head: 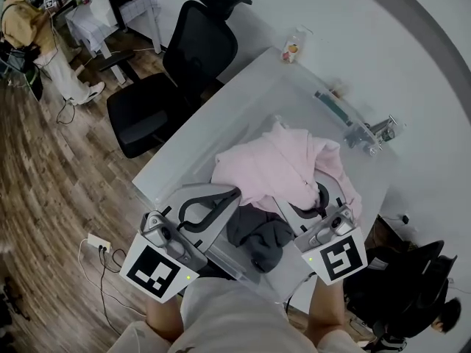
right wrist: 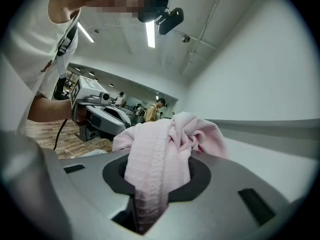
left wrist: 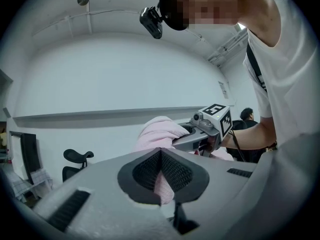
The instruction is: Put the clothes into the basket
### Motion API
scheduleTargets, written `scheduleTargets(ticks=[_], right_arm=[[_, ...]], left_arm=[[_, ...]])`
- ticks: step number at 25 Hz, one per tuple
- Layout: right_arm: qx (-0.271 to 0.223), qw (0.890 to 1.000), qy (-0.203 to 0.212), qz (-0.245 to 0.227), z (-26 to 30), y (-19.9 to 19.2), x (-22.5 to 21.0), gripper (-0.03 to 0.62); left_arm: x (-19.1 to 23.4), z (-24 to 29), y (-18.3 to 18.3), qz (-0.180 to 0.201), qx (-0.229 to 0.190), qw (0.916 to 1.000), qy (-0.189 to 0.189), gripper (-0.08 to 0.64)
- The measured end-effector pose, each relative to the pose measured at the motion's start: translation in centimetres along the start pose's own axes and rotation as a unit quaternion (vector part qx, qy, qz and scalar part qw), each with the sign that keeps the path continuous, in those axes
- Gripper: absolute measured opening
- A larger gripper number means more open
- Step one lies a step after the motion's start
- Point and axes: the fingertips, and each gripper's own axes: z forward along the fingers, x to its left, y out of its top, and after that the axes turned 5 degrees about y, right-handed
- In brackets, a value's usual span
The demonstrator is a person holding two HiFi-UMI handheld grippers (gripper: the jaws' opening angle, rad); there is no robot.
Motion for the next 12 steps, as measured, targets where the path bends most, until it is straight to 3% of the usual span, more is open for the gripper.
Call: scheduleTargets(ticks=[12], right_arm=[[0.012, 0.996, 0.072, 0.060, 4.4, -3.2, 4.6, 0.114]], left_arm=[[1.1, -3.2, -4.8, -0.023, 0.039, 0.9981, 0.042, 0.005]])
